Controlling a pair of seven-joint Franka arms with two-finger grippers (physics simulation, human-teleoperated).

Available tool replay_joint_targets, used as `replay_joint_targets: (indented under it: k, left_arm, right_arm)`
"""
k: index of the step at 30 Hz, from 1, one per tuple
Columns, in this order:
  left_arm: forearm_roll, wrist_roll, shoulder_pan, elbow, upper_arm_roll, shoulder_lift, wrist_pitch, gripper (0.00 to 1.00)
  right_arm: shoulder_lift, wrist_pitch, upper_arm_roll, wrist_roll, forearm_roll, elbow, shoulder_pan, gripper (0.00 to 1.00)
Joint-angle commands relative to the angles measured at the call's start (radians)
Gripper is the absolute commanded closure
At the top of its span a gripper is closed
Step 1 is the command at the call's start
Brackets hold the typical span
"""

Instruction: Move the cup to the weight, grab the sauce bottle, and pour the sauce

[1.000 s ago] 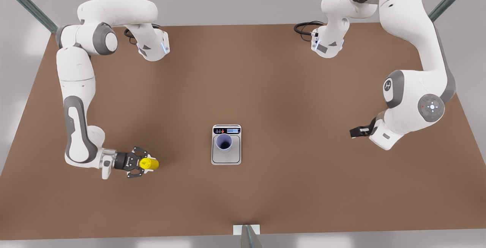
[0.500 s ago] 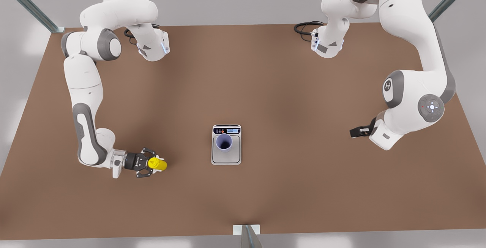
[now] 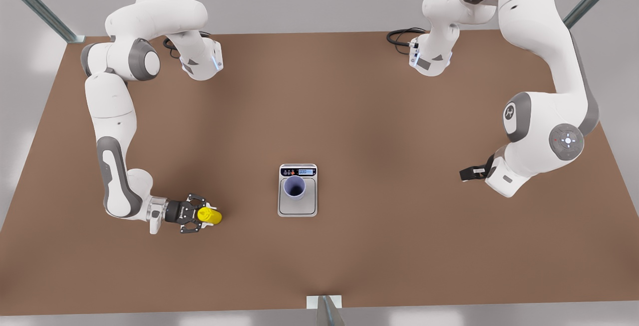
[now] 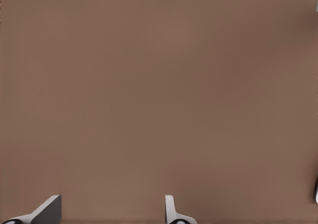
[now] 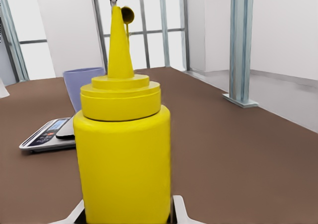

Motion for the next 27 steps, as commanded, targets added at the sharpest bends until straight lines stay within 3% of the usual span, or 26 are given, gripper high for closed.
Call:
replay_joint_targets:
  k: [1, 3, 4, 5, 17, 21, 22, 24, 27]
  left_arm:
    - [0.0, -0.002, 0.0, 0.0, 0.0, 0.0, 0.0, 0.0]
    - [0.0, 0.0, 0.0, 0.0, -0.001, 0.0, 0.0, 0.0]
    - [0.0, 0.0, 0.0, 0.0, -0.001, 0.001, 0.001, 0.0]
    - [0.0, 0.0, 0.0, 0.0, -0.001, 0.001, 0.0, 0.0]
    - [0.0, -0.002, 0.0, 0.0, -0.001, 0.0, 0.001, 0.0]
    - [0.0, -0.003, -0.002, 0.0, -0.001, 0.0, 0.0, 0.0]
    - [0.0, -0.002, 0.0, 0.0, -0.001, 0.0, 0.0, 0.0]
    - [0.0, -0.002, 0.0, -0.003, -0.001, 0.011, 0.02, 0.0]
    - [0.0, 0.014, 0.001, 0.0, 0.005, 0.011, 0.02, 0.0]
  right_arm:
    - [0.0, -0.001, 0.0, 0.0, 0.002, 0.0, 0.0, 0.29]
    - [0.0, -0.001, 0.0, 0.0, 0.002, 0.0, 0.0, 0.29]
    - [0.0, -0.001, 0.0, 0.0, 0.0, 0.0, -0.002, 0.21]
    - [0.0, -0.001, 0.0, 0.002, 0.0, 0.0, -0.002, 0.0]
    - [-0.038, -0.025, -0.005, -0.021, -0.038, -0.083, -0.069, 0.0]
    - [-0.121, -0.079, -0.006, -0.015, -0.179, -0.166, -0.182, 0.0]
    - [-0.167, -0.084, -0.011, 0.063, -0.271, -0.17, -0.224, 0.0]
    - [-0.256, -0.174, -0.02, 0.55, -0.587, -0.017, -0.258, 0.0]
    - [-0.362, -0.196, -0.012, 1.43, -1.012, 0.228, -0.138, 0.0]
